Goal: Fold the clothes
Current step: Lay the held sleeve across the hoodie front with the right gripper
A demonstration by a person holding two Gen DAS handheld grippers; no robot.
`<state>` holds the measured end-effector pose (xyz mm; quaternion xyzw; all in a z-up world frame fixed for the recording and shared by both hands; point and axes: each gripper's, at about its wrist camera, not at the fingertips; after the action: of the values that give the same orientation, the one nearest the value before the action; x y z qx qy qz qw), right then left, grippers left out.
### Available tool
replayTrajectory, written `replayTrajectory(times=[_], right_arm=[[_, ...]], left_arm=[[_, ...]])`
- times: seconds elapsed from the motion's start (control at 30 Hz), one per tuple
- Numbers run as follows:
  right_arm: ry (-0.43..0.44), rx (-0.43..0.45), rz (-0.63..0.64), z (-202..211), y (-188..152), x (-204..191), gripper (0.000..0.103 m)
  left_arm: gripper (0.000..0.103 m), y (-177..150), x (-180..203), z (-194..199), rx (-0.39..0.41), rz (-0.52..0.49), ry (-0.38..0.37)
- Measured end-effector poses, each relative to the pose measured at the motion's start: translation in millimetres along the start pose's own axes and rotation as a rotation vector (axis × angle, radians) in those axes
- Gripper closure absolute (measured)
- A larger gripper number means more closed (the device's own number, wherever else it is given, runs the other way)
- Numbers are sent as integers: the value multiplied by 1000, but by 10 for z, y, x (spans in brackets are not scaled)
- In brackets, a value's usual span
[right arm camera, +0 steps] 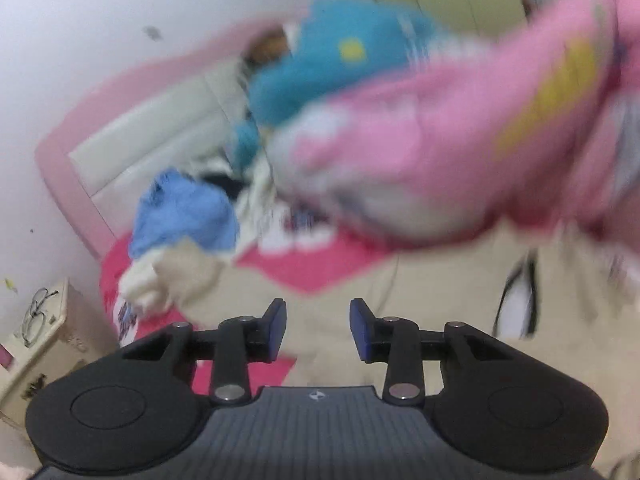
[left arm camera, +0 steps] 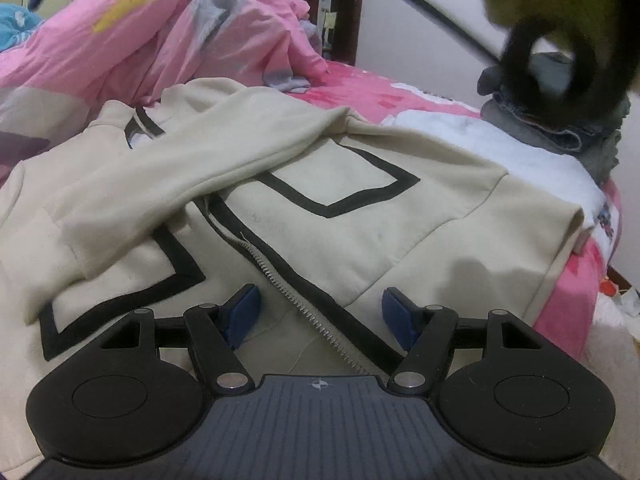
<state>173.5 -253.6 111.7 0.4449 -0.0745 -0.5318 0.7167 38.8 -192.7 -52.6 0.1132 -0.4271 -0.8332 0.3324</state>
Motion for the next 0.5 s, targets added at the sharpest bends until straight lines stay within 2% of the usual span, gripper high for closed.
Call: replayTrajectory(times=[0.23,0.33,0.4,0.5], right_arm=[[-46,251,-154,1277,-408,398,60],[-171,367,-176,1917,-790,550,56],[-255,392,-206,2174,-1081,643,56],[-339,380,-295,2337,-1527,818,55]], left_arm=[[35,-5,-76,90,12,39,-30],[35,4,-129,233,28,55,-21],[35,18,-197,380,43,72,-16],[35,78,-354,630,72,113,8]])
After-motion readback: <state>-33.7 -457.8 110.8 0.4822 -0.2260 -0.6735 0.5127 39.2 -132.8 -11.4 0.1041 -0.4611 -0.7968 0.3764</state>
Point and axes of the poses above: each gripper's, at about its wrist camera, not at the fingertips, and z roughly against the way its jaws point, x to its right, y to its top, and after that the axes turned 2 degrees about -y, right-handed
